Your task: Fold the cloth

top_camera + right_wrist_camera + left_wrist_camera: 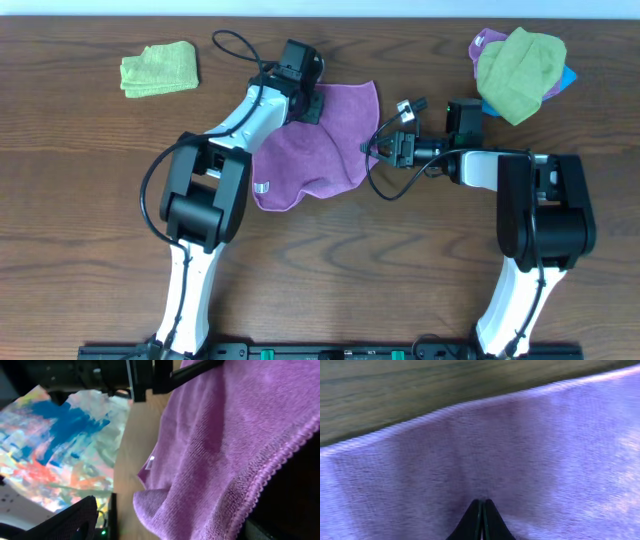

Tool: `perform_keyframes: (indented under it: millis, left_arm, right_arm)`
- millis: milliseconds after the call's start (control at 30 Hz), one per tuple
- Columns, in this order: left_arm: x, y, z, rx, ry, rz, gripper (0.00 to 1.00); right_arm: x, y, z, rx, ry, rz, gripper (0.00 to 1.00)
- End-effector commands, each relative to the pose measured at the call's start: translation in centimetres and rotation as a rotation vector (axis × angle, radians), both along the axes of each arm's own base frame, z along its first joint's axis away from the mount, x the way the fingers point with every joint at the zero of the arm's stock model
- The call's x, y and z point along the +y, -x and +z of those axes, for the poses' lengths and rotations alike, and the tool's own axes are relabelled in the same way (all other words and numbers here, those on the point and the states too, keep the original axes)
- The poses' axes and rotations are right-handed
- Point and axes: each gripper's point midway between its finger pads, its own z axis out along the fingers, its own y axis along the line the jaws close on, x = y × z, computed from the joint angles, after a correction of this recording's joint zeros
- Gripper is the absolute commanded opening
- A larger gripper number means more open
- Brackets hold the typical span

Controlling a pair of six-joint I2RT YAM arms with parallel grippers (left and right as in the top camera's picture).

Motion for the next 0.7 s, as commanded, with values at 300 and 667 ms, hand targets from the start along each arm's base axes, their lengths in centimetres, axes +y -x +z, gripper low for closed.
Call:
perform_keyframes:
  millis: [300,667]
  left_arm:
    - [1.4,-0.5,-1.5,0.011,-0.03,0.019,0.06]
    - [1.9,-0.5,-2.3,0.027,-0.035,0.028,0.06]
  right_arm:
    - [5.0,4.2,0.2,0.081,-0.063,0.184,0.79]
    - [3.5,3.0,4.1,0.021,-0.104,0.163,0.76]
